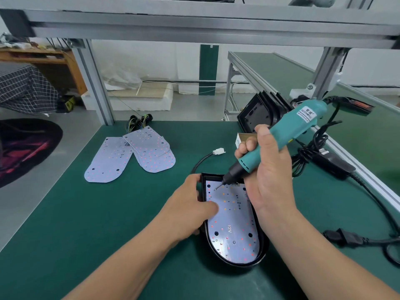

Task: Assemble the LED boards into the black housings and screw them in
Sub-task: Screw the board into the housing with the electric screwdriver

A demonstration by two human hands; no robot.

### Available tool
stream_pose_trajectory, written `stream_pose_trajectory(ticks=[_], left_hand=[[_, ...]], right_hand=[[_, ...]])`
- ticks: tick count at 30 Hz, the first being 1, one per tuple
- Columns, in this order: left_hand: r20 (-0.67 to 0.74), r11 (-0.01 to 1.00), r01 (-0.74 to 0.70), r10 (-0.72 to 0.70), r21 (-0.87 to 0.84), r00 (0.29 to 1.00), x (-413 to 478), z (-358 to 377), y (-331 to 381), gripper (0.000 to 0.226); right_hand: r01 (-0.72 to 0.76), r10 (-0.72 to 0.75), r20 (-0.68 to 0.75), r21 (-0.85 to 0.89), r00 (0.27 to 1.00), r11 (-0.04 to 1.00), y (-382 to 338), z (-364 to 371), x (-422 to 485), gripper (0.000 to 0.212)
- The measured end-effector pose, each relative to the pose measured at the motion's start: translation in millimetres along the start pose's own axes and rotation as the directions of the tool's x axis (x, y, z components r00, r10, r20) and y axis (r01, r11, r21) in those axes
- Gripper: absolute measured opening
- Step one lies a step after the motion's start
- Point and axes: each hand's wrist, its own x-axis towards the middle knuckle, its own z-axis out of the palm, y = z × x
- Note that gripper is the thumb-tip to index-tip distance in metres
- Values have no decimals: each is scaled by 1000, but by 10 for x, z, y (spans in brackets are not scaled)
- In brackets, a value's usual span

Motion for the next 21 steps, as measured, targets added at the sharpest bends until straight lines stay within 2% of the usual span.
stream_pose_trajectory(ticks=[12, 17, 21], left_hand=[[-6, 1000, -3, 3, 11, 1000, -32, 27, 62, 51], [-10, 1000, 1, 0, 13, 1000, -27, 31, 59, 50], [-15, 1000, 1, -1, 8, 1000, -24, 33, 56, 50]], right_hand=[[45, -42, 84, -23, 996, 999, 74, 25, -19, 19], [71, -61, 142, -65, 988, 995, 80, 57, -36, 5], [85, -67, 203, -83, 977, 993, 88, 82, -54, 3]])
